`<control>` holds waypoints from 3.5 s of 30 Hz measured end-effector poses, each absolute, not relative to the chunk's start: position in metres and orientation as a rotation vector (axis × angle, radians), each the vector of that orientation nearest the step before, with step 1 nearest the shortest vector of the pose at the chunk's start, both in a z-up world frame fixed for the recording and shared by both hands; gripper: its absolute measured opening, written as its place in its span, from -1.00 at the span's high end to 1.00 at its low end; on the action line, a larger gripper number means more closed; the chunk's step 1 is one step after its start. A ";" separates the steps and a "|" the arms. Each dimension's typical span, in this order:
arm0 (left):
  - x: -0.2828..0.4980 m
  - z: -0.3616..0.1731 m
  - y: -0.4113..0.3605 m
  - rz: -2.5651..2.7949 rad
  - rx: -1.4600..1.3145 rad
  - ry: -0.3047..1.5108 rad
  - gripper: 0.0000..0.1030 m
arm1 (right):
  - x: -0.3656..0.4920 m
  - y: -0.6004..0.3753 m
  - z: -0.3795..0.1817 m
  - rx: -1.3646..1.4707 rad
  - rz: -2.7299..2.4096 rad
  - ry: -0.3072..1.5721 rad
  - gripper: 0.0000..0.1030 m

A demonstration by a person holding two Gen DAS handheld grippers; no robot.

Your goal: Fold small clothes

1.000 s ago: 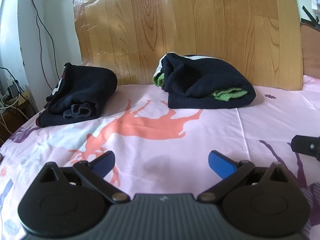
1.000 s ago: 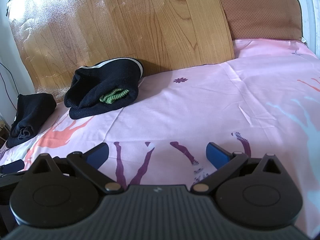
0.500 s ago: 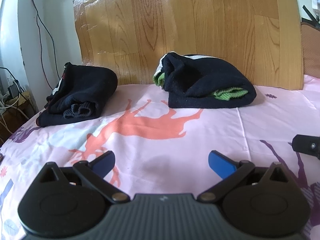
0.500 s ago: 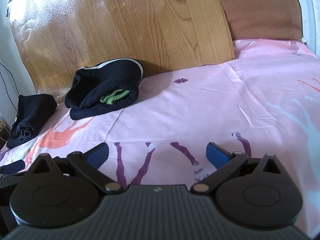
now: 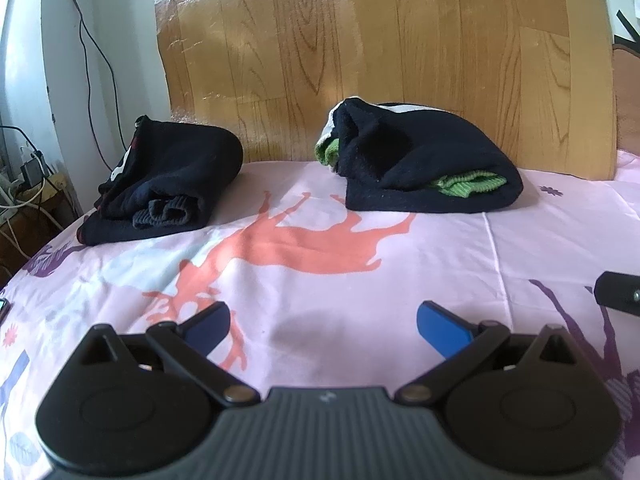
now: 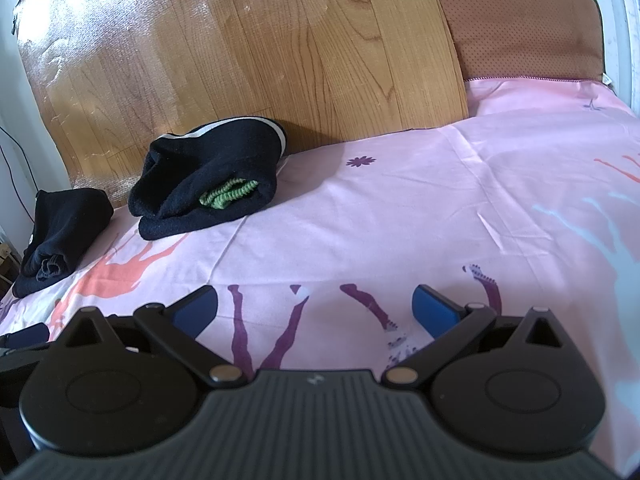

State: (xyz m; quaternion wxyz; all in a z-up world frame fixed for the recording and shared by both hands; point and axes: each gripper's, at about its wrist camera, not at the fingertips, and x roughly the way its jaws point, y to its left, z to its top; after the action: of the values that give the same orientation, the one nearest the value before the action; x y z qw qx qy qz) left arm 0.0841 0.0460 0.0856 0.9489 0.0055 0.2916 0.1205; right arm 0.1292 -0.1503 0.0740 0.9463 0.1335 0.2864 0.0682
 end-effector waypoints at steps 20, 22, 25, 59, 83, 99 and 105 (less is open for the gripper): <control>0.084 0.085 0.047 0.241 0.003 0.591 -1.00 | 0.129 -0.151 0.074 0.276 0.127 0.575 -1.00; 0.084 0.085 0.047 0.237 -0.002 0.589 -1.00 | 0.129 -0.152 0.074 0.279 0.123 0.574 -1.00; 0.084 0.086 0.048 0.231 -0.007 0.587 -1.00 | 0.129 -0.152 0.074 0.277 0.122 0.573 -1.00; 0.078 0.089 0.056 0.179 -0.077 0.552 -1.00 | 0.128 -0.152 0.074 0.276 0.118 0.569 -1.00; 0.081 0.089 0.054 0.246 -0.039 0.562 -1.00 | 0.127 -0.149 0.075 0.272 0.119 0.569 -1.00; 0.080 0.089 0.055 0.208 -0.058 0.572 -1.00 | 0.129 -0.147 0.074 0.240 0.110 0.571 -1.00; 0.081 0.089 0.058 0.197 -0.082 0.579 -1.00 | 0.127 -0.145 0.075 0.218 0.098 0.560 -1.00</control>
State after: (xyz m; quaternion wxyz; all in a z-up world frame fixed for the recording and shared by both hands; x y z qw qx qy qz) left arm 0.0805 0.0582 0.0888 0.9528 -0.0404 0.2849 0.0967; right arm 0.1272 -0.1449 0.0752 0.9541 0.1071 0.2755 0.0483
